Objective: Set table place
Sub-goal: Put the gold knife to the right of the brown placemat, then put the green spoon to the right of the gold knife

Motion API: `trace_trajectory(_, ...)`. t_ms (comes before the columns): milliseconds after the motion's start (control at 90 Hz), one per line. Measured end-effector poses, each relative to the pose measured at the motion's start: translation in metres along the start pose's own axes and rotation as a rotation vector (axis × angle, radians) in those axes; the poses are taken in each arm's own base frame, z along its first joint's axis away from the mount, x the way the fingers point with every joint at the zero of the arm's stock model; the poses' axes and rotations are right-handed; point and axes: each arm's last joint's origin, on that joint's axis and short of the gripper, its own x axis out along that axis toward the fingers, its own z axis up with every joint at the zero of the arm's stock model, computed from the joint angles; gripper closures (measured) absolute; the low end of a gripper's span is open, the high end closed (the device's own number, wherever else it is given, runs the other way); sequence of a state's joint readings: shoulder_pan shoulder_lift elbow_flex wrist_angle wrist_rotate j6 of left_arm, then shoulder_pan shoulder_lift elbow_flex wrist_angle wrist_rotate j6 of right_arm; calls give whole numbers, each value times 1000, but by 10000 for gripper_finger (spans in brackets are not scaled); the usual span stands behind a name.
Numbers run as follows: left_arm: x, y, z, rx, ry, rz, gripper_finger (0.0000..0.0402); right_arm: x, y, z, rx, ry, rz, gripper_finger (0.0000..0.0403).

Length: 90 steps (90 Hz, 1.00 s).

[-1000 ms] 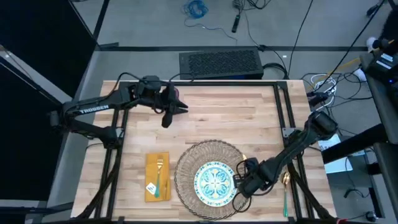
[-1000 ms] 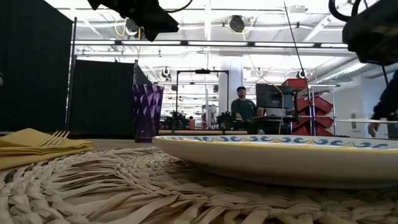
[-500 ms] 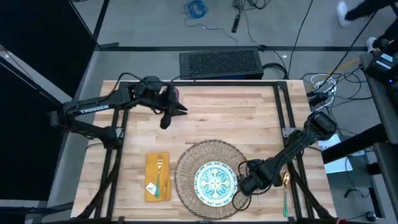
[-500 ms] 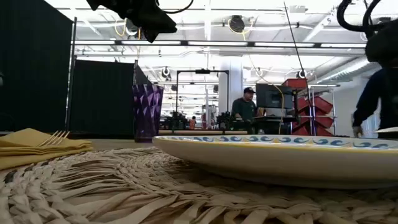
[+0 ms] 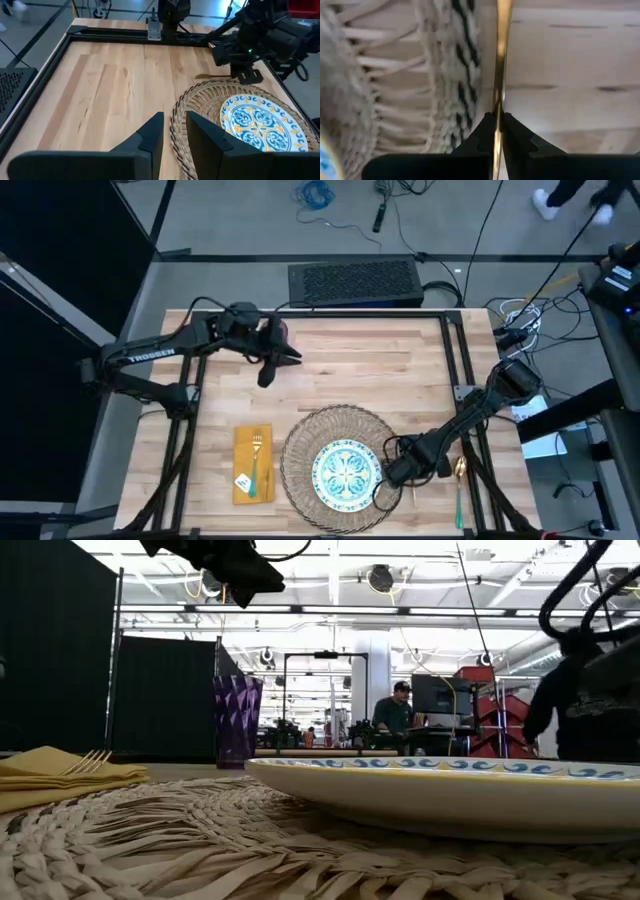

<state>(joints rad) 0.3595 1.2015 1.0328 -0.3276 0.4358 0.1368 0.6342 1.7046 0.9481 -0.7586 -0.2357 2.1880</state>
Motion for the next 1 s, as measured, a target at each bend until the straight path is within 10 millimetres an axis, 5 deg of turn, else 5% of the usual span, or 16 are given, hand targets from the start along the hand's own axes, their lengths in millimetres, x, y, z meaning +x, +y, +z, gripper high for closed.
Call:
trace_trajectory(267,0,0,0,-3,4,0,333,0,1,-1,-17,6,13,399)
trace_trajectory(733,0,0,0,-6,4,-5,333,0,1,-1,-35,7,11,307)
trace_trajectory(1000,0,0,-1,-21,6,-10,333,-24,-9,-3,-27,-80,6,301)
